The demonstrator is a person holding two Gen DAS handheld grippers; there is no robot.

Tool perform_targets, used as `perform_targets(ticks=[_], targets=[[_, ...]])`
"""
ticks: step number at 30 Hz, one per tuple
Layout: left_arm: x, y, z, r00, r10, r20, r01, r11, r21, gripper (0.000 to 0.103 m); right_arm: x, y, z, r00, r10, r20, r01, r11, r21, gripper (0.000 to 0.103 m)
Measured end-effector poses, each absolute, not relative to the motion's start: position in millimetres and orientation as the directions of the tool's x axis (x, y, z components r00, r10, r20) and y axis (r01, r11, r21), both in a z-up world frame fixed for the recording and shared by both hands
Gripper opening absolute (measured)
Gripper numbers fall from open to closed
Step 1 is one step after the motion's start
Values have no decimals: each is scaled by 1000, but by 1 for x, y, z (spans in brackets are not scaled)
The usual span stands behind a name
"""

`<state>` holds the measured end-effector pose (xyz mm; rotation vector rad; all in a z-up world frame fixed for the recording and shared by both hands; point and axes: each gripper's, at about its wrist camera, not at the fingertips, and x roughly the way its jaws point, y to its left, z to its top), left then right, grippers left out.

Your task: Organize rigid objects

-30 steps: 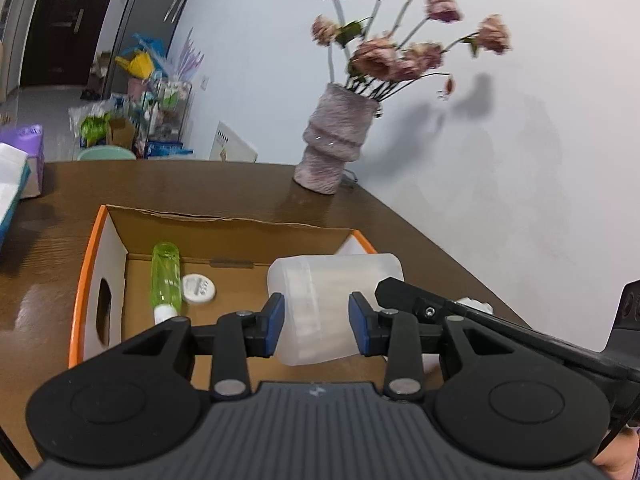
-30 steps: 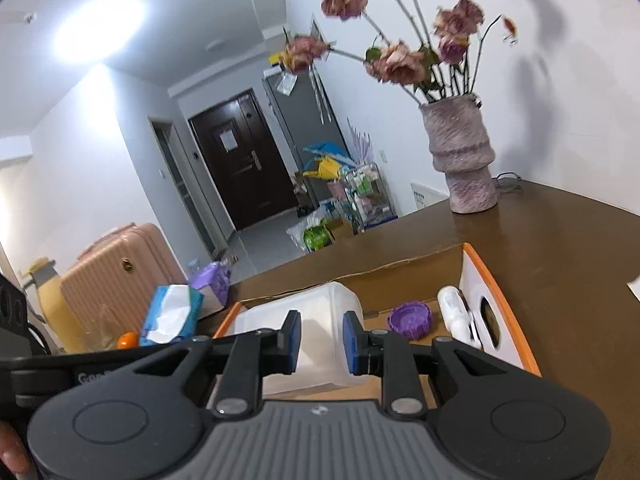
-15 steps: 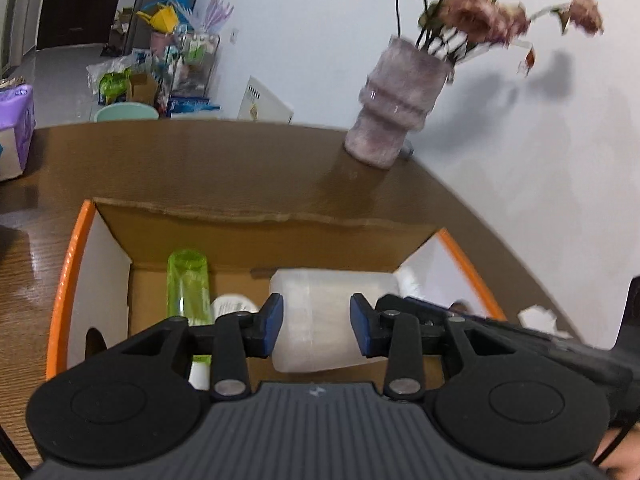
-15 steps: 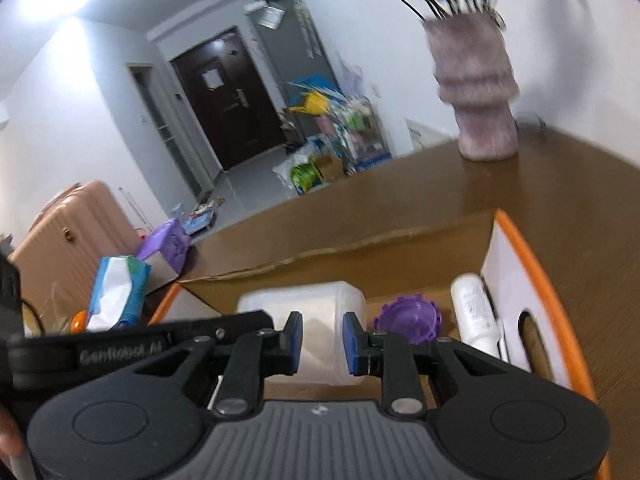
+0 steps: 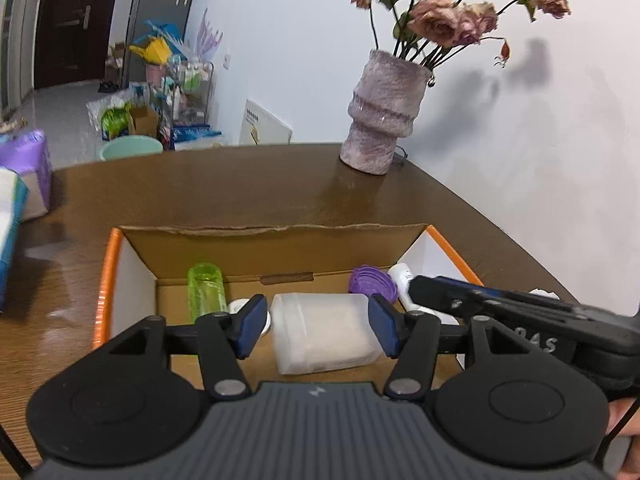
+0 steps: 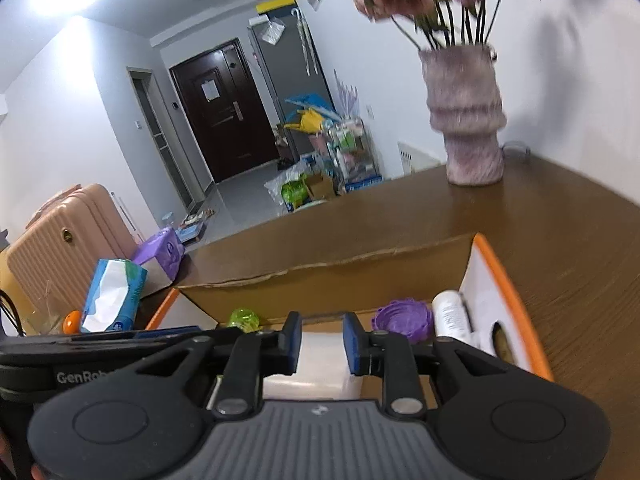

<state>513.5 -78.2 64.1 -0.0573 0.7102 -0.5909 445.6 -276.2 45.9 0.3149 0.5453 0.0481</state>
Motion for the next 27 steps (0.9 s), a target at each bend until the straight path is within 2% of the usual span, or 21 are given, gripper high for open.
perform_targets(ticks=[5,15,17,19,27], targets=[[477,-72,86,674,-493,-549,482,858,-178,69,410,-282,63,873,101,-478,43,959,281,27],[382,-53,105,789,-444,-425,459,885,-72,76,324,-279,72,896,25,-443,53,985,163,37],[364,-48,107,805,-438,-400,447,891,-74,76,306,-275,74,903,7,-431,52,991,125,42],[347,-43,109,818,-435,-376,444,893,-67,78,288,-270,74,912,-10,-409,51,995,88,53],[272,-20,108,876,-406,-258,407,912,-54,86,215,-250,69,939,-43,-340,51,999,12,69]])
